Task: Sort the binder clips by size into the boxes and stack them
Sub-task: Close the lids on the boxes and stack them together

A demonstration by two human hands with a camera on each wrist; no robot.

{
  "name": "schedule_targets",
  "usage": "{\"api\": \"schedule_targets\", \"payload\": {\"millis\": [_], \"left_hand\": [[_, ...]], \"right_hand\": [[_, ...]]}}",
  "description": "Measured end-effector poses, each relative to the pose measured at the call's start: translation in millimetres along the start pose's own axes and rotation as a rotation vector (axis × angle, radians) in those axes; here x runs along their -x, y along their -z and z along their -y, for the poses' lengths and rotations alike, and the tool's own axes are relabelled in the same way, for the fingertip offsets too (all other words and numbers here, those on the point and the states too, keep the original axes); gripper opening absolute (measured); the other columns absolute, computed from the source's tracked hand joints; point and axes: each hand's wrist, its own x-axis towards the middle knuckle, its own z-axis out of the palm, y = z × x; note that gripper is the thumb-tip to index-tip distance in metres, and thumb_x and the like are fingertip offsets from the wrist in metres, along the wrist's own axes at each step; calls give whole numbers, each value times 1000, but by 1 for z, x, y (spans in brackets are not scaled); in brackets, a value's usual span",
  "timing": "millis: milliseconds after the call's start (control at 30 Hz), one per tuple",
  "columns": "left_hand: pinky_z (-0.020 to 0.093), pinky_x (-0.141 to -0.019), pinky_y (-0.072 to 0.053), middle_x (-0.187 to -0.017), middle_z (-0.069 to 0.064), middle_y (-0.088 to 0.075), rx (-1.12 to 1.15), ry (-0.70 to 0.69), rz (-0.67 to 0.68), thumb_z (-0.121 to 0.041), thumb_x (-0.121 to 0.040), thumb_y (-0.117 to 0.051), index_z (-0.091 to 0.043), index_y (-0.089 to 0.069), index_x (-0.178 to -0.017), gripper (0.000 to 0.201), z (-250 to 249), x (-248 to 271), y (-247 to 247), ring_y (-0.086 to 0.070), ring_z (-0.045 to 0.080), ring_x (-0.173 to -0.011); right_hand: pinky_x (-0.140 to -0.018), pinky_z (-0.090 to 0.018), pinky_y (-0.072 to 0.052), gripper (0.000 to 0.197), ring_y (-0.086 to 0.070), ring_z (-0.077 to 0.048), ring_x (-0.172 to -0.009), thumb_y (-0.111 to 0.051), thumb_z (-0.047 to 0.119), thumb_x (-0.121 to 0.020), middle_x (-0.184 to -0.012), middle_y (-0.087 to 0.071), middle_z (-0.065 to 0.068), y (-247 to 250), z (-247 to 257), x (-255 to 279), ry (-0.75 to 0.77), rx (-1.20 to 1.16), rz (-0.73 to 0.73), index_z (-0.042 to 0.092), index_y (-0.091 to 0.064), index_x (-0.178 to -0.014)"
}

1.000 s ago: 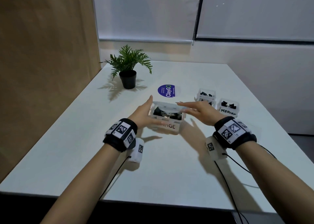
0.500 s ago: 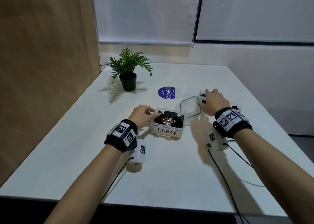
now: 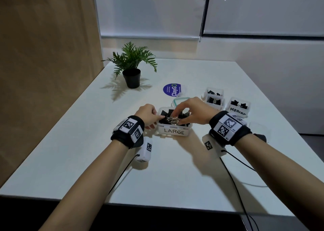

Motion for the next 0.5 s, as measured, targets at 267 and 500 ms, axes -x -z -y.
{"api": "schedule_targets", "payload": {"millis": [267, 500], "left_hand": [[23, -45, -48, -67, 6, -63, -16, 4, 31, -36, -90, -64, -12, -45, -76, 33, 1, -2, -1, -62, 17, -54], [23, -49, -48, -69, 6, -66, 4, 19, 45, -36, -90, -63, -12, -48, -78, 31, 2, -1, 0, -63, 19, -58]], "right_hand": [[-80, -26, -55, 32, -66, -1, -83, -77, 9, -75, -89, -73, 9, -7, -3, -4, 67, 72, 12, 18, -72, -105], [-73, -28, -53, 13, -67, -5, -79, -75, 22, -81, -87, -74, 11, -2, -13, -9, 230, 120, -244, 26, -76, -94]]}}
